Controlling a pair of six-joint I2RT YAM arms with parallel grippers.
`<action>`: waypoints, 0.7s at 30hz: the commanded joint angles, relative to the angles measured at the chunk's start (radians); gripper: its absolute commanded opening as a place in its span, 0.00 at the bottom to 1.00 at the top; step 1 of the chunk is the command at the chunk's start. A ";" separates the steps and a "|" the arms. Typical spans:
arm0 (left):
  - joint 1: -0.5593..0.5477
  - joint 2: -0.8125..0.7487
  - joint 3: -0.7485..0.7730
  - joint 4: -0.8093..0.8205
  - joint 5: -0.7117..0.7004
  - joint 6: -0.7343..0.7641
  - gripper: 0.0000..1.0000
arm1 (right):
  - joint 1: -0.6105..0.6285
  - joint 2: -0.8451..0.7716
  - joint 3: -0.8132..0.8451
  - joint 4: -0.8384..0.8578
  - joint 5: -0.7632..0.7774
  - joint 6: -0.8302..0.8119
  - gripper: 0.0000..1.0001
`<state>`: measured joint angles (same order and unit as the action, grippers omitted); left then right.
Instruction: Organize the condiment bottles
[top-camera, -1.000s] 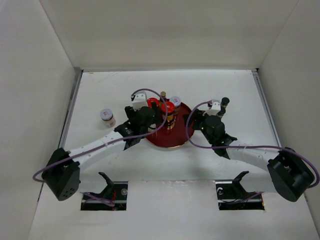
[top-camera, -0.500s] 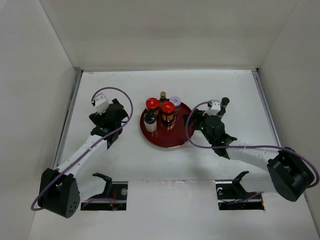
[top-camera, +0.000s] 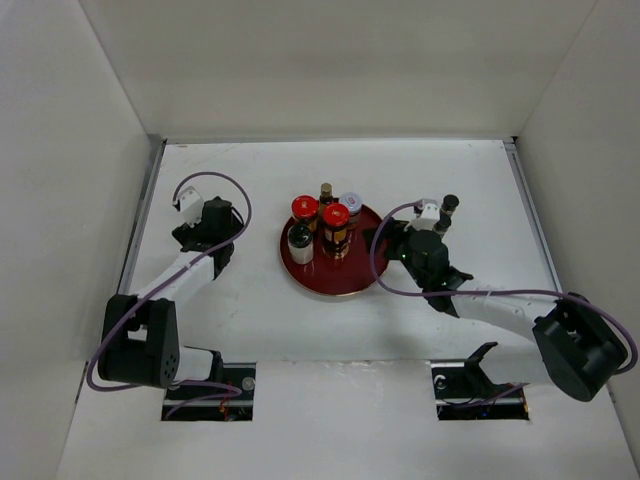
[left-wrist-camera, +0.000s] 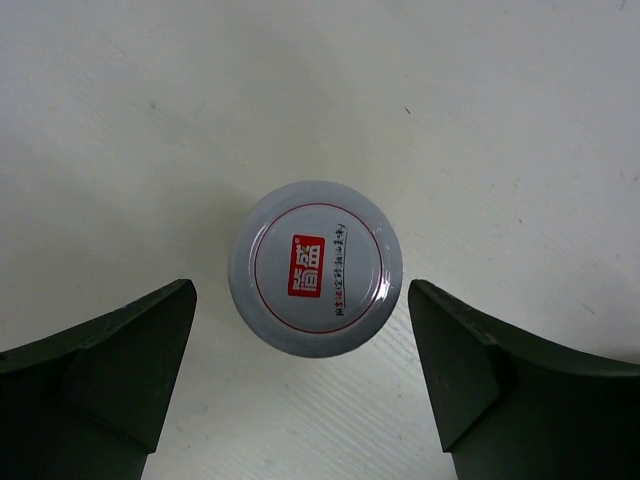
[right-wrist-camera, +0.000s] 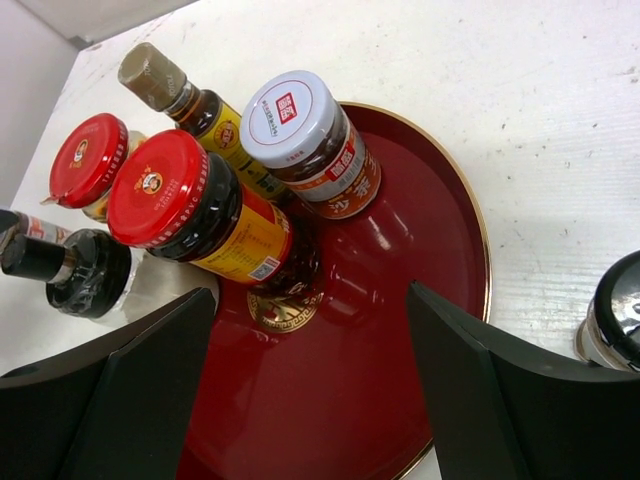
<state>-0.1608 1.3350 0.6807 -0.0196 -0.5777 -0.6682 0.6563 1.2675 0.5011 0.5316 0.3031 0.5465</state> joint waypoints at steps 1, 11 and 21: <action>0.010 -0.003 0.033 0.084 0.009 0.013 0.86 | 0.018 0.006 0.050 0.050 -0.024 -0.002 0.84; 0.019 0.046 0.045 0.107 -0.033 0.044 0.70 | 0.021 0.003 0.048 0.048 -0.024 -0.003 0.84; -0.027 -0.025 0.000 0.087 -0.085 0.056 0.28 | 0.021 0.012 0.050 0.050 -0.025 0.001 0.84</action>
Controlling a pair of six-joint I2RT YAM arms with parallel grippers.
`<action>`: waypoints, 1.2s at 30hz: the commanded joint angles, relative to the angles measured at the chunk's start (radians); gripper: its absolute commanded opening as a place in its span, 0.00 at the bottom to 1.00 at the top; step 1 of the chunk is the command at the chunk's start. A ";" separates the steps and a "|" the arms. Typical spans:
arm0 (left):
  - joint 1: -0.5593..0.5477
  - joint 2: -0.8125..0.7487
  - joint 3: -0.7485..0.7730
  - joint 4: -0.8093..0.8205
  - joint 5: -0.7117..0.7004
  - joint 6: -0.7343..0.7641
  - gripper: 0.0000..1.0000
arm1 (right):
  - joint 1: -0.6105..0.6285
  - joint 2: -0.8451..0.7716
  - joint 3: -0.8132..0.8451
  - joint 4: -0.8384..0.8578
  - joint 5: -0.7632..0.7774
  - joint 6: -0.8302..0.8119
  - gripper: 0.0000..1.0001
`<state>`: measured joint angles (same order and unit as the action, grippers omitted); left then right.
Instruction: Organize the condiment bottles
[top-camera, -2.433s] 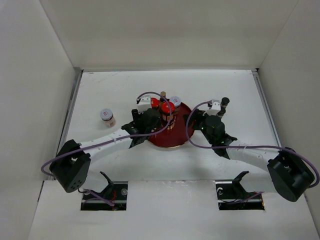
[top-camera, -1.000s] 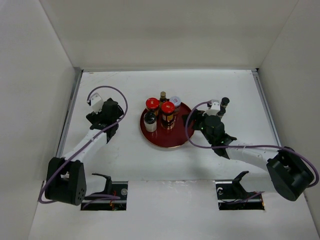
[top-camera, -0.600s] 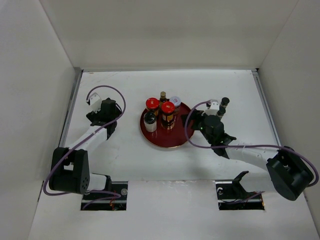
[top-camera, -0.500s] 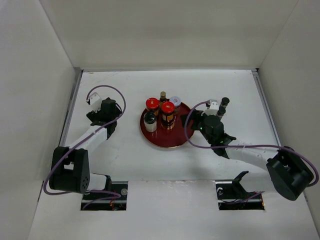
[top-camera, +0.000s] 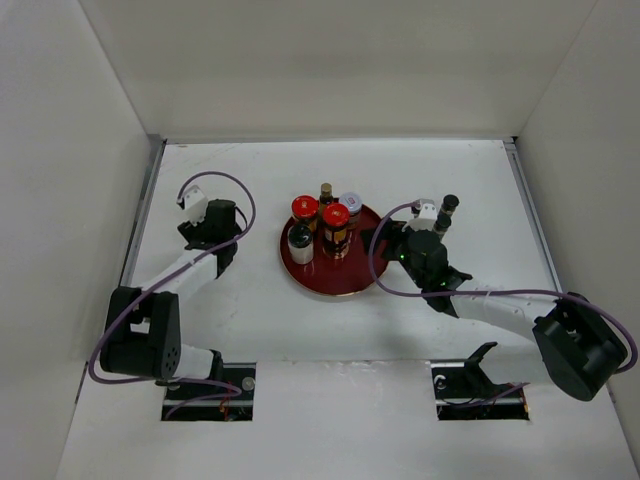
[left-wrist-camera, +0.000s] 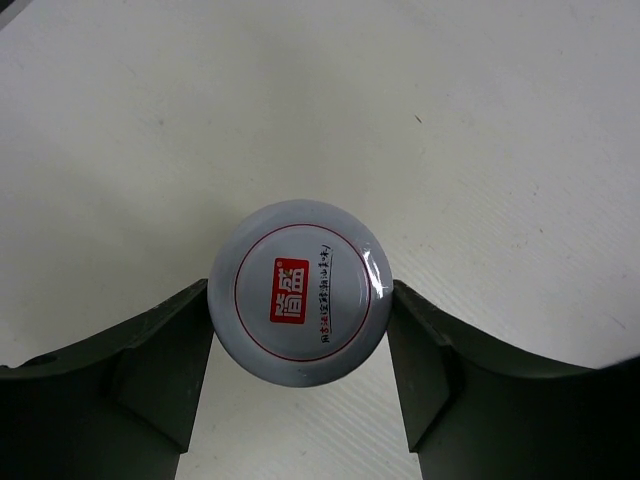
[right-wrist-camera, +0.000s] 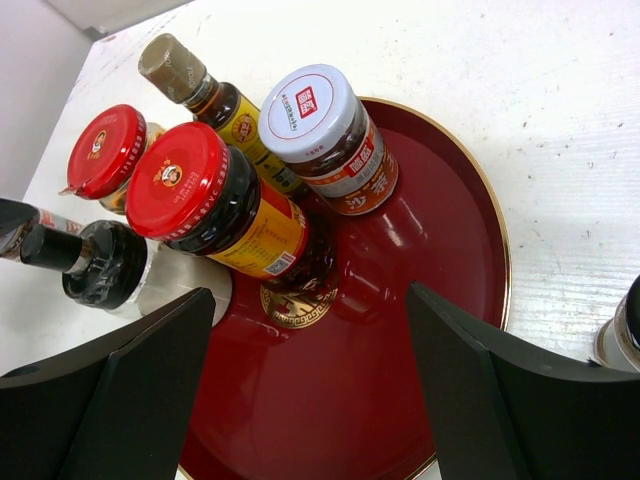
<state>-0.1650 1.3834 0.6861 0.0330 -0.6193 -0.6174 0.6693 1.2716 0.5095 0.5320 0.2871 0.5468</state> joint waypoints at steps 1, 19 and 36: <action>-0.037 -0.093 -0.017 0.025 -0.051 0.002 0.27 | 0.008 0.008 0.044 0.046 -0.008 -0.005 0.84; -0.527 -0.598 -0.073 -0.430 -0.059 -0.053 0.23 | 0.011 0.006 0.043 0.045 0.003 -0.013 0.83; -0.839 -0.222 0.124 -0.056 0.012 0.054 0.23 | 0.002 -0.049 0.017 0.045 0.037 -0.025 0.83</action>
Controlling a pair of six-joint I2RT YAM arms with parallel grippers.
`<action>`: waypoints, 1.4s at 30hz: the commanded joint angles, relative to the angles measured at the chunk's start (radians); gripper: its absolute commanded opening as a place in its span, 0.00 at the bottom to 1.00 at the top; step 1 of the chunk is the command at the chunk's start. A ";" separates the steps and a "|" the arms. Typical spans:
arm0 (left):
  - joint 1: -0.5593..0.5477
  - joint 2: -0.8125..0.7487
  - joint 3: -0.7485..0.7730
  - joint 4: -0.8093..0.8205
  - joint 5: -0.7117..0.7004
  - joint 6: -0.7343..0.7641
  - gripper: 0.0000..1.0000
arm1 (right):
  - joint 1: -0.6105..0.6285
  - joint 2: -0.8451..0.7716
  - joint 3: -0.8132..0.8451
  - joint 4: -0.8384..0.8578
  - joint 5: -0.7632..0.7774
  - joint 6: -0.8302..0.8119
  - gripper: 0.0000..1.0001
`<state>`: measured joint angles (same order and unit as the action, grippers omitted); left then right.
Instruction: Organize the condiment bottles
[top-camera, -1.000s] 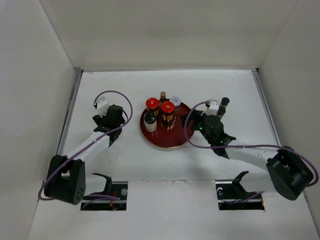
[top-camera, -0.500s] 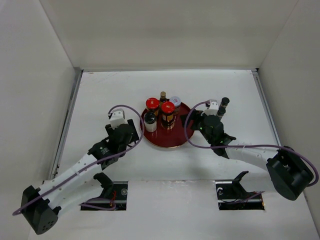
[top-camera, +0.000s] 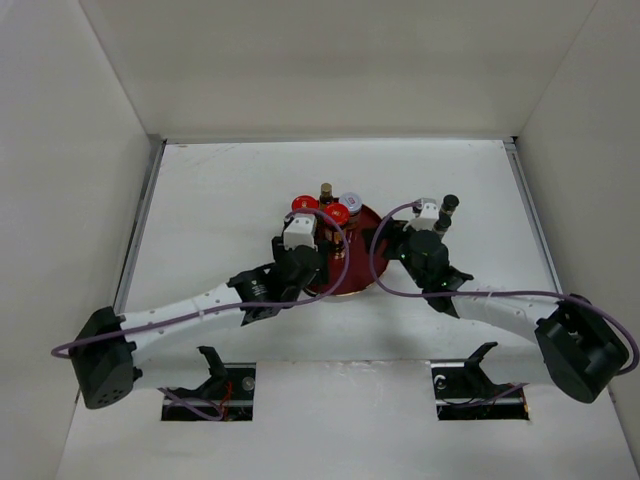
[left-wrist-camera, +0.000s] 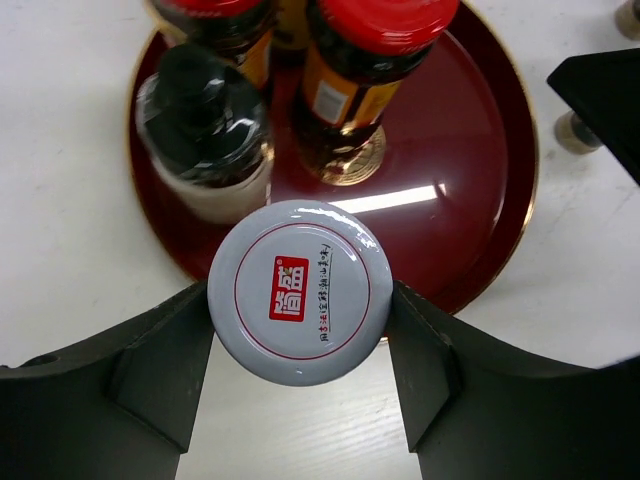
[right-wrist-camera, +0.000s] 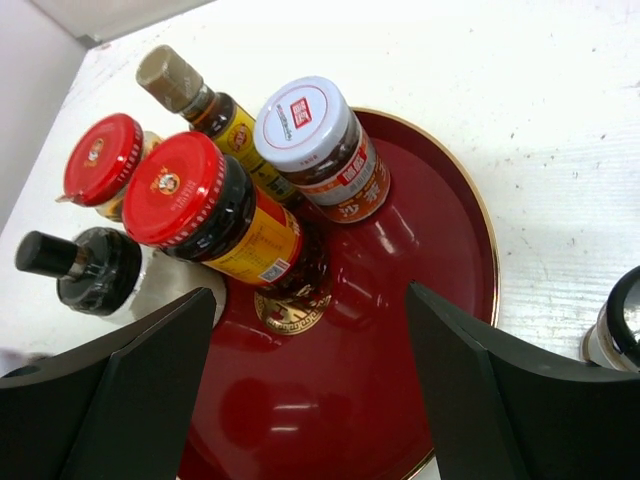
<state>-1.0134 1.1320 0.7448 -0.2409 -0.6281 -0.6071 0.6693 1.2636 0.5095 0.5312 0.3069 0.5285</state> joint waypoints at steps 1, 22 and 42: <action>0.011 0.057 0.068 0.250 0.033 0.053 0.23 | -0.003 -0.047 0.012 0.047 0.017 -0.004 0.83; 0.078 0.227 -0.120 0.565 0.097 0.090 0.36 | -0.030 -0.118 -0.012 0.044 0.103 -0.048 0.73; -0.024 -0.016 -0.139 0.595 0.002 0.227 0.99 | -0.076 -0.262 0.017 -0.431 0.350 -0.036 0.84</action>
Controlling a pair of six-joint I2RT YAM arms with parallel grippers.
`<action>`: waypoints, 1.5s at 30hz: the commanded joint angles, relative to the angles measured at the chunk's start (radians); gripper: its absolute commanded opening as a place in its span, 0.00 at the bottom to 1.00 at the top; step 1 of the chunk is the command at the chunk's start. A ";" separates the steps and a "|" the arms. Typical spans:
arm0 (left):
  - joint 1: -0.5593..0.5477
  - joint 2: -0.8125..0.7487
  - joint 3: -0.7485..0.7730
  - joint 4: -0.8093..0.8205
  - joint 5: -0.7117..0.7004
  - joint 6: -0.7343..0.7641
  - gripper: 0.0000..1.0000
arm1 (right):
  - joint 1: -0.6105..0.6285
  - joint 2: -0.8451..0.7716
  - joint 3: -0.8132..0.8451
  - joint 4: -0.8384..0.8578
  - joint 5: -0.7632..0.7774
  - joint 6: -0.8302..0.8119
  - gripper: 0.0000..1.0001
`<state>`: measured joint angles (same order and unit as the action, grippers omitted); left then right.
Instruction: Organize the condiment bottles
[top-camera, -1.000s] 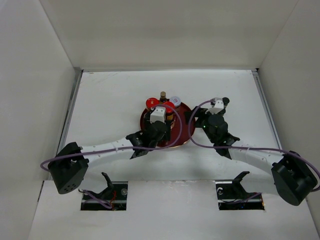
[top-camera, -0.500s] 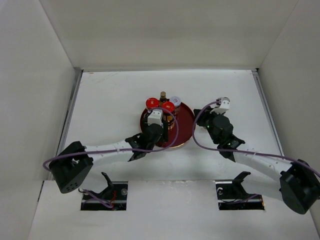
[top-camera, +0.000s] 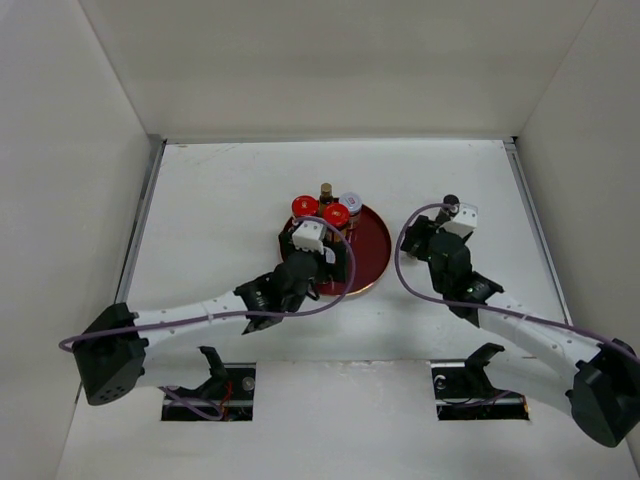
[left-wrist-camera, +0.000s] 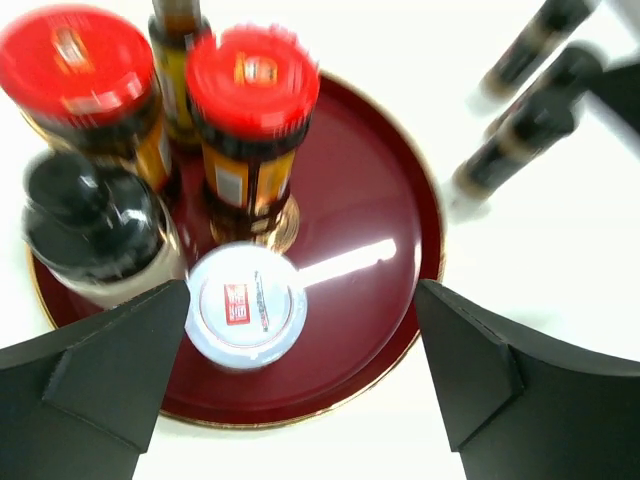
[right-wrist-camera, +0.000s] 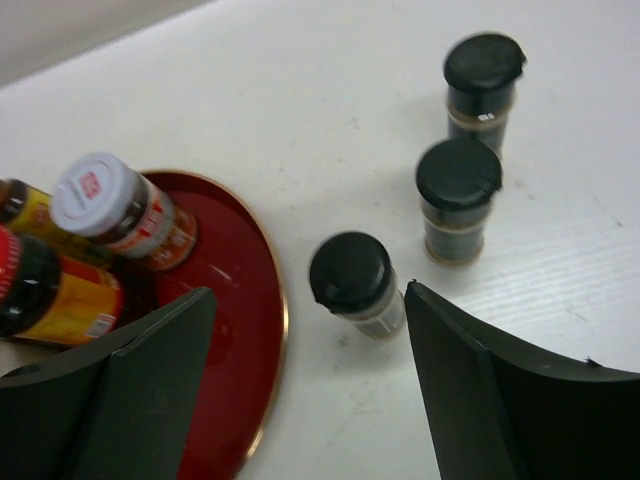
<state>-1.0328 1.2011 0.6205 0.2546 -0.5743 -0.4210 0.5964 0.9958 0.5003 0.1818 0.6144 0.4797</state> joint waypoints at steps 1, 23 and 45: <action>0.004 -0.127 -0.042 0.121 -0.064 0.041 0.99 | -0.005 0.015 0.026 -0.094 0.045 0.016 0.84; 0.380 -0.555 -0.482 0.210 -0.157 -0.245 0.95 | -0.106 0.296 0.150 -0.036 -0.053 -0.029 0.63; 0.480 -0.465 -0.513 0.252 -0.091 -0.340 0.96 | 0.157 0.216 0.234 0.037 -0.021 -0.055 0.37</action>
<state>-0.5632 0.7361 0.1150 0.4465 -0.6762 -0.7383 0.6971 1.1553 0.6773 0.1455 0.6006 0.4221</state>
